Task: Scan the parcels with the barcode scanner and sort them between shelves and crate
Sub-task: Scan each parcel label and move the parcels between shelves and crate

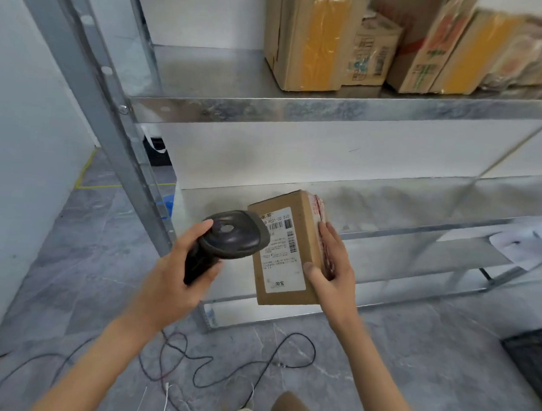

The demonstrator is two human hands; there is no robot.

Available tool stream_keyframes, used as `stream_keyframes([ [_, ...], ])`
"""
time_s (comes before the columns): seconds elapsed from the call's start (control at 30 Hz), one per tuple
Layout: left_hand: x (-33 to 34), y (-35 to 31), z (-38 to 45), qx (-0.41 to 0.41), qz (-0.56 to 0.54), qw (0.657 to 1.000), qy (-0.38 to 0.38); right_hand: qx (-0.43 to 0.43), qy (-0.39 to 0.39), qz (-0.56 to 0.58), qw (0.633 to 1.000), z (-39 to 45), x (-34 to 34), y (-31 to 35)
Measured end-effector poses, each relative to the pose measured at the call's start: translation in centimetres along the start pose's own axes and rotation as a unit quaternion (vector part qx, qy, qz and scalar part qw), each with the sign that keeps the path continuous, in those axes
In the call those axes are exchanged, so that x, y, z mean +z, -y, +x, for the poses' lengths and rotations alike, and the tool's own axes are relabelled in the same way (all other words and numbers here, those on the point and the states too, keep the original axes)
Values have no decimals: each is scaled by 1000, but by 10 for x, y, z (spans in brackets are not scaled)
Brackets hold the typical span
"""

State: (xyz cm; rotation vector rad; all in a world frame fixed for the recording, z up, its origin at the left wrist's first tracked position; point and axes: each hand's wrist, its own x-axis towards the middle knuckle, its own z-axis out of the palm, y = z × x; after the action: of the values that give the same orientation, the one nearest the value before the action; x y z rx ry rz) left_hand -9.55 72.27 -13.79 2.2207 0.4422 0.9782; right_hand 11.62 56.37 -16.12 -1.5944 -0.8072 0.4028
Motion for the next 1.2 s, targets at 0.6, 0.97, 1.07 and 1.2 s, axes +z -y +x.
stream_keyframes([
  [0.6,252,-128,89,-73,-233,967,74,49,-340,10,939,-29,-252,-47],
  [0.97,469,-277,161,33,-313,925,213,36,-535,2,844,-83,-462,-44],
  [1.07,517,-313,178,60,-331,910,240,39,-579,-8,815,-83,-504,-44],
  [1.2,579,-359,201,93,-368,889,257,28,-610,-3,792,-64,-554,-51],
])
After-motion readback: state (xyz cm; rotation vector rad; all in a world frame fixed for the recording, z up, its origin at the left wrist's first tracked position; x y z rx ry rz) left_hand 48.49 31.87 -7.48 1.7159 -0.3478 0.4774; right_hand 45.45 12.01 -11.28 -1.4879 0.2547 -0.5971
